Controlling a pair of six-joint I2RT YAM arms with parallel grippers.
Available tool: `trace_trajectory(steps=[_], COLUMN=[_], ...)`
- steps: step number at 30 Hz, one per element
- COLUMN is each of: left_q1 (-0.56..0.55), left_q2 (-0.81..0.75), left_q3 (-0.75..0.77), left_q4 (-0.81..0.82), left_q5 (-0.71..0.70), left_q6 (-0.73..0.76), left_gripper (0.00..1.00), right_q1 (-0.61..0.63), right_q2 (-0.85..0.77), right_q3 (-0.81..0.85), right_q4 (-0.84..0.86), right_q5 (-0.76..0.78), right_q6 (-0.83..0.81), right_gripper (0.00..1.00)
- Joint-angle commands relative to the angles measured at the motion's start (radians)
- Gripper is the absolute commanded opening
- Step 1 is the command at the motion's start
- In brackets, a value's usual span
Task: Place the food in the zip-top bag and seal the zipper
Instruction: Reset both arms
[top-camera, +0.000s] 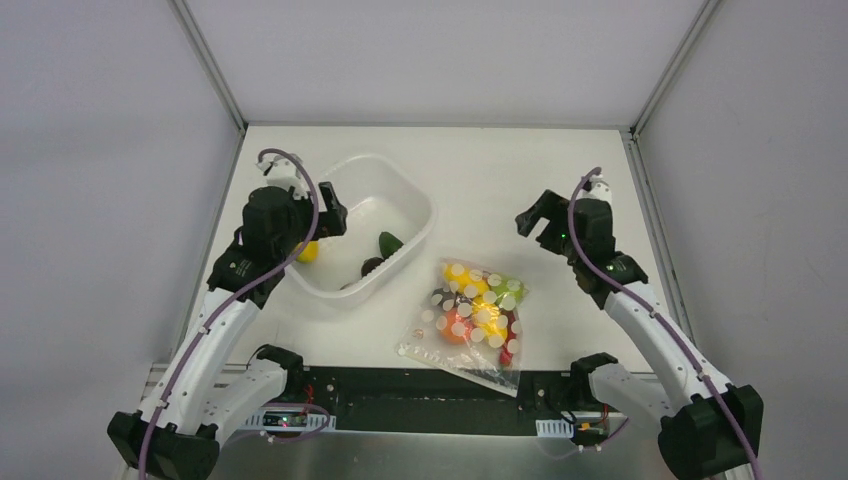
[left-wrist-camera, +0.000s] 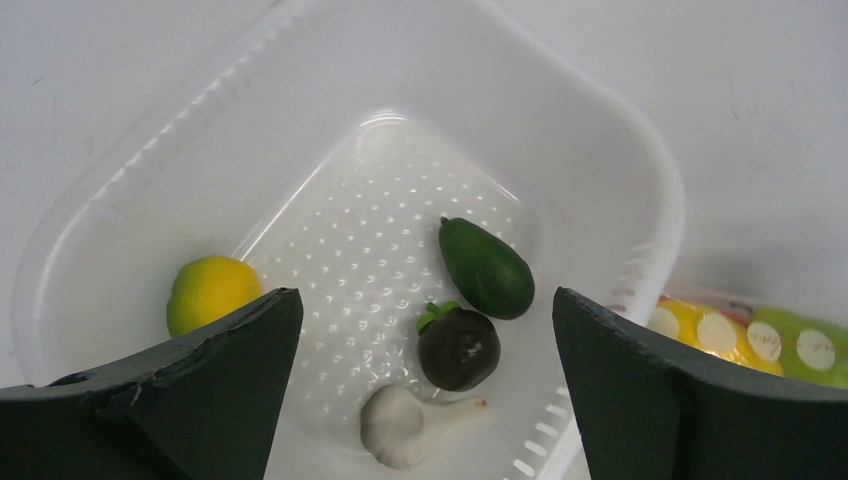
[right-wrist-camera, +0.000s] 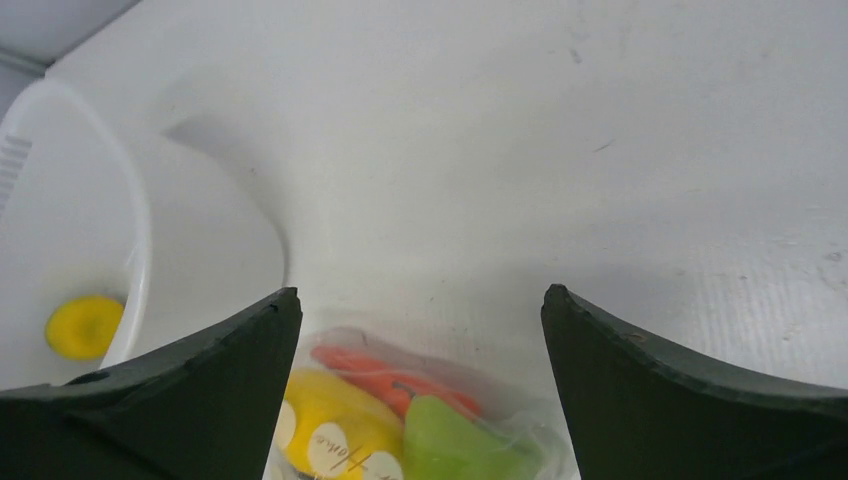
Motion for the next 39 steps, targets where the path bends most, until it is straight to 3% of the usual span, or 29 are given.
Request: trace_trajectory(steps=[1, 3, 10, 15, 39], left_q1=[0.14, 0.149, 0.147, 0.147, 0.147], left_q2=[-0.014, -0.006, 0.005, -0.048, -0.123], left_q3=[-0.022, -0.001, 0.078, 0.052, 0.023], left_q4=[-0.004, -0.079, -0.294, -0.254, -0.21], left_q5=[0.025, -0.072, -0.299, -0.319, -0.329], left_q6=[-0.183, -0.23, -0.287, -0.28, -0.215], left_gripper=[0.99, 0.99, 0.99, 0.99, 0.99], right_q1=[-0.203, -0.267, -0.273, -0.272, -0.272], right_q2=[0.031, 0.02, -0.127, -0.171, -0.146], right_q3=[0.074, 0.079, 0.013, 0.008, 0.007], right_q4=[-0.027, -0.032, 0.063, 0.086, 0.075], right_q5=[-0.088, -0.106, -0.199, -0.277, -0.253], right_q6=[0.097, 0.086, -0.019, -0.039, -0.034], right_gripper=[0.94, 0.95, 1.0, 1.0, 1.0])
